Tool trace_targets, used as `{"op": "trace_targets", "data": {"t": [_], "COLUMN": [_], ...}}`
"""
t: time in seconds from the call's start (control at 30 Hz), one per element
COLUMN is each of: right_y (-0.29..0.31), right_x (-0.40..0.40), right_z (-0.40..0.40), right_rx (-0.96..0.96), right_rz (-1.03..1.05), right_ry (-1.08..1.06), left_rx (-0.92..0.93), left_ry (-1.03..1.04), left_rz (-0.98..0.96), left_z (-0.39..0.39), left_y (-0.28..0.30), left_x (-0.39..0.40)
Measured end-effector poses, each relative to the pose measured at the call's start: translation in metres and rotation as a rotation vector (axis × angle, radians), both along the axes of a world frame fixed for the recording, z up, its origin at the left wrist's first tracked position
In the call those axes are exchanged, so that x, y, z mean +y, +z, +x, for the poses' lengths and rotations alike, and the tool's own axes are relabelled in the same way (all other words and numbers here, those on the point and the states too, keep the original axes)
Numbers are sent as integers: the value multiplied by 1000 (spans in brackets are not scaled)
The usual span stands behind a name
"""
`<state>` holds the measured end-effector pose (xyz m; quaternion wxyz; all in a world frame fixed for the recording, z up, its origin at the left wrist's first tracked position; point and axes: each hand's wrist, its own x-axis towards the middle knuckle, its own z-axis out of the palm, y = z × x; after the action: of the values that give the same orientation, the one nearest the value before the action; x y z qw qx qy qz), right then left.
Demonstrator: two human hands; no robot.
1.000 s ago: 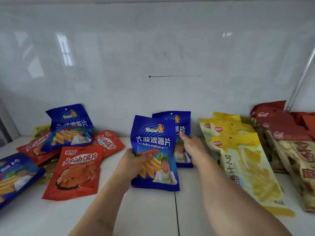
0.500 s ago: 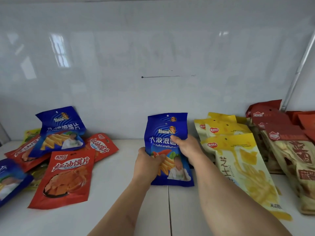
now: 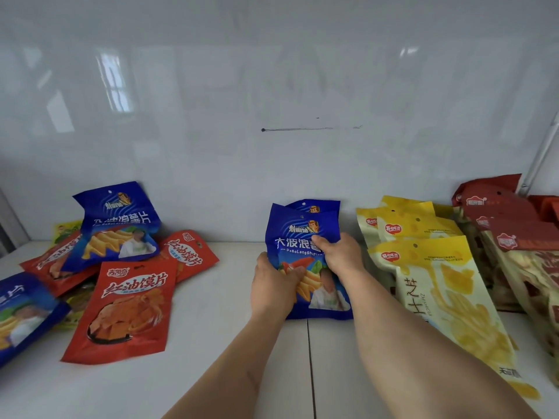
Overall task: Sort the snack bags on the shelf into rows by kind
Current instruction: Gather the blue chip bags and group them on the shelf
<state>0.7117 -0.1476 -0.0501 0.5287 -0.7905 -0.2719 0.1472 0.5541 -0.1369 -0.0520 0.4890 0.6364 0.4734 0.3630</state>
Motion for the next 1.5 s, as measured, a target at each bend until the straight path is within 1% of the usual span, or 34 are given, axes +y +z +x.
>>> {"op": "trace_targets", "data": {"t": [0.1, 0.23, 0.37, 0.47, 0.57, 0.63, 0.77, 0.87, 0.93, 1.07, 1.13, 1.3, 1.4, 1.5], "right_y": [8, 18, 26, 32, 35, 37, 41, 43, 44, 45, 47, 49, 47, 49], "right_x": [-4, -6, -6, -3, 6, 17, 46, 71, 90, 133, 150, 193, 214, 227], "right_z": [-6, -15, -27, -43, -62, -76, -118, -159, -188, -245, -268, -298, -302, -307], "right_rx": [-76, -250, -452, -569, -647, -653, -715, -750, -732, -585, -522, -332, -261, -219], "right_rz": [-64, -60, -165, -226, -216, -189, -117, -118, -146, -165, -165, -182, -231, -282], "right_ry": [-54, -107, -141, -120, -87, -35, 138, 260, 318, 429, 447, 402, 358, 325], "left_rx": [13, 31, 99, 166, 221, 257, 337, 342, 335, 361, 353, 360, 414, 508], "left_ry": [-13, -26, 15, 49, 70, 84, 135, 150, 152, 178, 182, 241, 287, 308], "left_rz": [-30, -41, 4, 61, 153, 206, 283, 325, 346, 361, 360, 339, 328, 336], "left_z": [-3, -7, -17, -32, -53, -72, -111, -142, -163, -208, -228, -277, -310, -333], "left_y": [3, 10, 14, 19, 24, 30, 46, 54, 55, 55, 56, 61, 59, 55], "left_x": [-1, -1, 4, 8, 14, 21, 44, 63, 78, 112, 130, 169, 186, 196]}}
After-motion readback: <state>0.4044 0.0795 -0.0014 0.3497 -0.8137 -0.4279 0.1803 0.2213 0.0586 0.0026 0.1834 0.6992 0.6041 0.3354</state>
